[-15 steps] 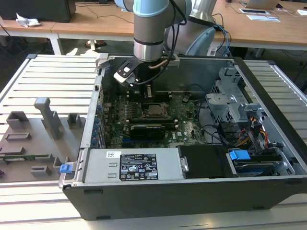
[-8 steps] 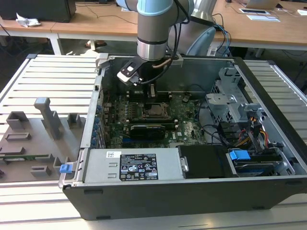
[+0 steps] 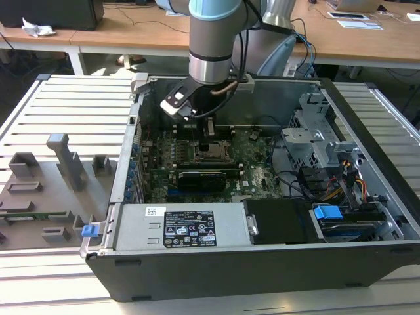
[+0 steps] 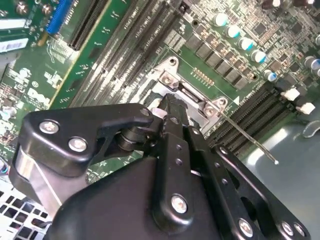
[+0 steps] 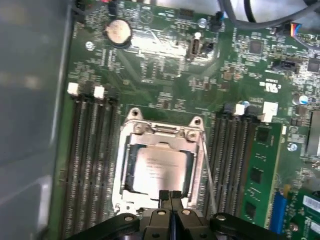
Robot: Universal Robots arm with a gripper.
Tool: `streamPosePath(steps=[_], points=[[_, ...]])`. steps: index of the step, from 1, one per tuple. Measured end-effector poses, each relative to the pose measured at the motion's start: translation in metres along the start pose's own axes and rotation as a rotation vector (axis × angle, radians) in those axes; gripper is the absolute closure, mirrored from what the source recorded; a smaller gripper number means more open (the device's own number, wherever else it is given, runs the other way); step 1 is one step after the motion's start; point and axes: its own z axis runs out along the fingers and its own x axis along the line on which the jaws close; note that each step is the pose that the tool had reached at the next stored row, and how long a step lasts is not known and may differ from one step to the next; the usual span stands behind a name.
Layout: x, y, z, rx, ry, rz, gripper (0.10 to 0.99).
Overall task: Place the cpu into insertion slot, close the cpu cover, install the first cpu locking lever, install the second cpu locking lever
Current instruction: 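Close the cpu cover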
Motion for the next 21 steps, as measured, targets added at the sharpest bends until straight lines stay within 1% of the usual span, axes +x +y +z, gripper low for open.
streamPosePath(steps=[2,3,4,5,6,7,9,11,14,18,21], points=[[-0.0009,0.0006,0.0006,-0.003,0.0308,0.006,0.980],[-0.0009,0.0007,0.0007,-0.003,0.0379,0.016,0.980],[-0.0008,0.0006,0.0008,-0.003,0.0382,0.042,0.980],[-0.0010,0.0018,0.0009,0.000,0.0369,0.105,0.980],[-0.0027,0.0152,0.0008,0.003,0.0372,0.110,0.980],[-0.0033,0.0201,0.0008,0.004,0.0372,0.110,0.980],[-0.0039,0.0247,0.0006,0.005,0.0366,0.110,0.980],[-0.0040,0.0255,-0.0007,0.005,0.0367,0.110,0.980],[-0.0045,0.0262,-0.0073,0.005,0.0364,0.110,0.980],[-0.0053,0.0263,-0.0222,0.006,0.0364,0.110,0.980],[-0.0057,0.0264,-0.0301,0.006,0.0364,0.110,0.980]])
